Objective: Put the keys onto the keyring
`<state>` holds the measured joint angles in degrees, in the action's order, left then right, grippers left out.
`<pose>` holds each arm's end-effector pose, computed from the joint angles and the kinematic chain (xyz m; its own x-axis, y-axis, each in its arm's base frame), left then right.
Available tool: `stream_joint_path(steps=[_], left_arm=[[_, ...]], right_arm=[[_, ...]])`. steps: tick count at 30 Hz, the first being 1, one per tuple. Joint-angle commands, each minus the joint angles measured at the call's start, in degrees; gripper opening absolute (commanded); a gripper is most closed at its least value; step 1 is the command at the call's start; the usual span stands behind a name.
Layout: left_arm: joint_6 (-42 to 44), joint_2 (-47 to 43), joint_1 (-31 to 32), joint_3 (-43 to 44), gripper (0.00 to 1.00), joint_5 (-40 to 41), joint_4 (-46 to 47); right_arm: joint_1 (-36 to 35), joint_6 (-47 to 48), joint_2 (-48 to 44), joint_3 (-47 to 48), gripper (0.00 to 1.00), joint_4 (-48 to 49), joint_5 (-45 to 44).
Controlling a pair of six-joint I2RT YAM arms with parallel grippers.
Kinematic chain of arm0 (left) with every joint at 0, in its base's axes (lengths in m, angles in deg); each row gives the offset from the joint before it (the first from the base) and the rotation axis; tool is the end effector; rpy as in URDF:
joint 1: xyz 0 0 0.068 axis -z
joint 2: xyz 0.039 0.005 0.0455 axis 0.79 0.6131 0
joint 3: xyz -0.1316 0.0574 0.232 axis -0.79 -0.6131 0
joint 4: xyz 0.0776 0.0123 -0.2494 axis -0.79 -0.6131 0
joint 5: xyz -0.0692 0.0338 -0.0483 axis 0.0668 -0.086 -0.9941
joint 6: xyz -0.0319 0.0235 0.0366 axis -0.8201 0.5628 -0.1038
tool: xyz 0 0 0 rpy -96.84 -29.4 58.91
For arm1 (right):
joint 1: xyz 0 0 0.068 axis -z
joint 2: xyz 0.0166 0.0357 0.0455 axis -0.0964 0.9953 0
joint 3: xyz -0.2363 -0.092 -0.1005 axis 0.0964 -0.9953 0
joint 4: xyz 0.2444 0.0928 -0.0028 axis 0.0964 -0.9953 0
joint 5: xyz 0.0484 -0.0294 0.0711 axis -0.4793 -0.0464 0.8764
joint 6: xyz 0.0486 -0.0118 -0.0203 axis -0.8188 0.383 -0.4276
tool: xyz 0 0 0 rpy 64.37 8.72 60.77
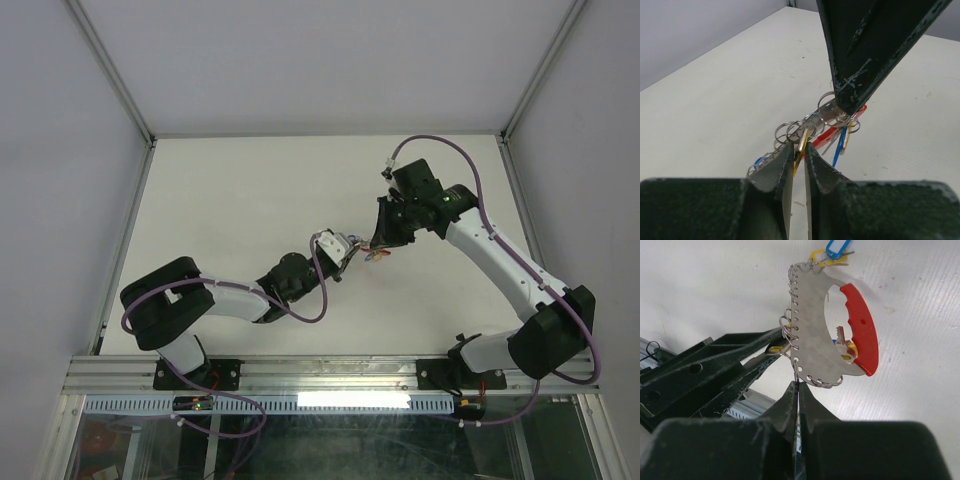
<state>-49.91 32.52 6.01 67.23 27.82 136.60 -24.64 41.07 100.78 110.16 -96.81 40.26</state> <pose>0.1742 -0.2690 0.1887 0.0891 0.1360 -0.9867 0.7383 0.6560 0.1571 0.2318 0.1439 0.3175 -0.9188 -0.0560 -0.3908 -0.2215 0.8926 0.3928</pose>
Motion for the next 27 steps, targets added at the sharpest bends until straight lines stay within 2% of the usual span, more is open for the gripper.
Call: stream_joint_path(steps=[1,3,5,11,17,27], left_arm=[[1.37,-4.04,-0.56,-2.63,0.17,1.7,2.36],[1.57,-4.89,-0.62,-3.99,0.26,0.22,3.48],[1.65,-5.74,-0.63,-5.11,0.3,-1.41,3.96],[1.1,-8.96,-0.63,-8.86,0.37,-4.58,3.83],[0.05,-14.58,-0.6,-12.75,0.52,-9.58,5.03],[-0.2,-18.62,-0.63,-13.77,0.7,-10.93,5.9]], right_arm=[[0.77,5.04,-0.89,1.07,0.0,-0.88,2.38],[1.15,6.6,-1.49,0.48,0.0,0.76,4.2],[1.36,7.92,-1.95,-0.21,0.0,2.12,5.36],[1.94,13.68,-3.53,-1.77,0.0,5.14,9.37],[1.95,18.81,-7.35,-4.38,0.0,10.15,13.25],[1.21,22.67,-17.72,-13.79,0.0,24.01,20.17]])
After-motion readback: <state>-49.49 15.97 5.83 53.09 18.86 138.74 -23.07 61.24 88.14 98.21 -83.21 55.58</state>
